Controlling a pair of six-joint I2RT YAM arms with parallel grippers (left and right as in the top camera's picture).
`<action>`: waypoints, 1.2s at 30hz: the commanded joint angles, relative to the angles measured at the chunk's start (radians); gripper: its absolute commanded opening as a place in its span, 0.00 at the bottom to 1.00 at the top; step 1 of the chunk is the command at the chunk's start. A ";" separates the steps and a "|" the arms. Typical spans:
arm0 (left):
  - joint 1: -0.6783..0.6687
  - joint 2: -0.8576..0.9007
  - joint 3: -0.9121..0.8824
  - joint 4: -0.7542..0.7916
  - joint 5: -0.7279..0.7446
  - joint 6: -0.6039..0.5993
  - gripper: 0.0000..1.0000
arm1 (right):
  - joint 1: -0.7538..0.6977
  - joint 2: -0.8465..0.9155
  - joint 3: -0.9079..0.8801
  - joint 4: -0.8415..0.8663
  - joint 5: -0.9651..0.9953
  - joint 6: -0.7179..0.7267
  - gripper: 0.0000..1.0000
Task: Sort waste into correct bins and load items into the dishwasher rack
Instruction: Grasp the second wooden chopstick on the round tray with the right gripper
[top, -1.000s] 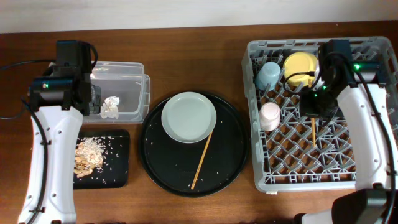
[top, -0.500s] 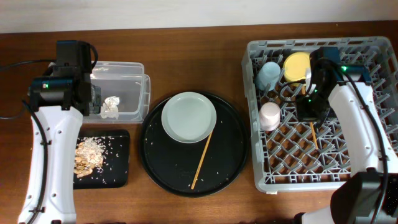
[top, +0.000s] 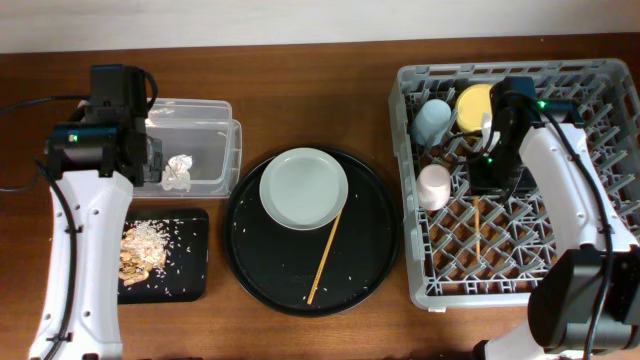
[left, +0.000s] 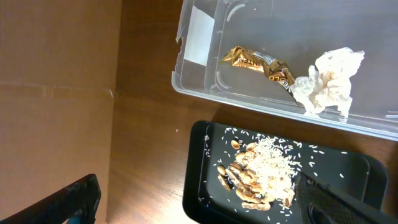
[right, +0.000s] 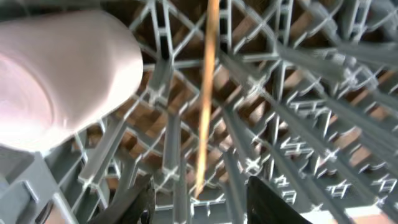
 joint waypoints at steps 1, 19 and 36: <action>0.003 -0.014 0.010 0.001 -0.006 0.002 0.99 | -0.002 0.006 0.131 -0.114 -0.260 0.062 0.46; 0.003 -0.014 0.010 0.001 -0.006 0.002 0.99 | 0.875 0.002 -0.150 0.303 -0.142 1.245 0.61; 0.003 -0.014 0.010 0.001 -0.006 0.002 1.00 | 0.895 0.184 -0.212 0.441 -0.038 1.338 0.49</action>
